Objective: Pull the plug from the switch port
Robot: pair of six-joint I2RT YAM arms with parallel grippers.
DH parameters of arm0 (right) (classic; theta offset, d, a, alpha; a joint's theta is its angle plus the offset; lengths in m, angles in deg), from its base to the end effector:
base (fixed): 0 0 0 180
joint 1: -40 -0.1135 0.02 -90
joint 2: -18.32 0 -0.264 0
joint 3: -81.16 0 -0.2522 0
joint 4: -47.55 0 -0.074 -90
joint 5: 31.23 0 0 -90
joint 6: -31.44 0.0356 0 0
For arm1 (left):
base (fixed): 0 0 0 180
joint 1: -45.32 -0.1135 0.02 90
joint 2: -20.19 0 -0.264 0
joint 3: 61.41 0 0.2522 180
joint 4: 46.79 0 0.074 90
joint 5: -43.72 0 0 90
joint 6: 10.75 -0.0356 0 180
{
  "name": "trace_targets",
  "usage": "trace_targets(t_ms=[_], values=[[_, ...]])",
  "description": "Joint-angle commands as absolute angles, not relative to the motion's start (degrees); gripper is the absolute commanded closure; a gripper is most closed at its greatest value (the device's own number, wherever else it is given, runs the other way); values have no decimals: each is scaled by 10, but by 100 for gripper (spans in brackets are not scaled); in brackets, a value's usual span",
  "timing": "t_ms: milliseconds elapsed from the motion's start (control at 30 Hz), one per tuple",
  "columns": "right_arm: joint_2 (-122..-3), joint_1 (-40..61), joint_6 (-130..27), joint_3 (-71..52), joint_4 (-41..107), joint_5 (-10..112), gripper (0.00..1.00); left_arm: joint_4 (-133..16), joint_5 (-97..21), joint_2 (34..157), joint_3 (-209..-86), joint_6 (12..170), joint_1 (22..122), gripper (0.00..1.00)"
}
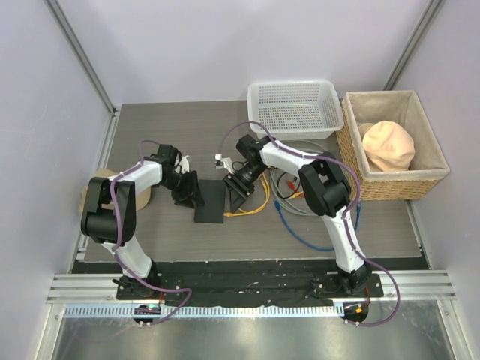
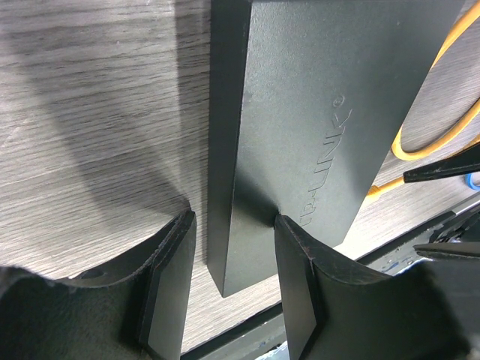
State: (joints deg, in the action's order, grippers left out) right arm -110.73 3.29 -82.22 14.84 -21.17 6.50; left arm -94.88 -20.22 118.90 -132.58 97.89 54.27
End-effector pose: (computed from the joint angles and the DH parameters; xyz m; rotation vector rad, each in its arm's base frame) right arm 0.3354 0.2852 0.1564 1.4741 -2.3928 -1.3860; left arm 0.3037 -0.0637 0.1552 -0.1616 2.9139 -0.7433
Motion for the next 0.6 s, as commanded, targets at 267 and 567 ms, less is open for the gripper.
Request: trace_targets(t_ms=[267,567], values=[[-1144,12,-829,190,-215,39,43,-952,-262,1201,-1334,957,543,50],[-1205,5,-799,218,-190,45,45,-959,-267,1213,-1342,952,543,50]])
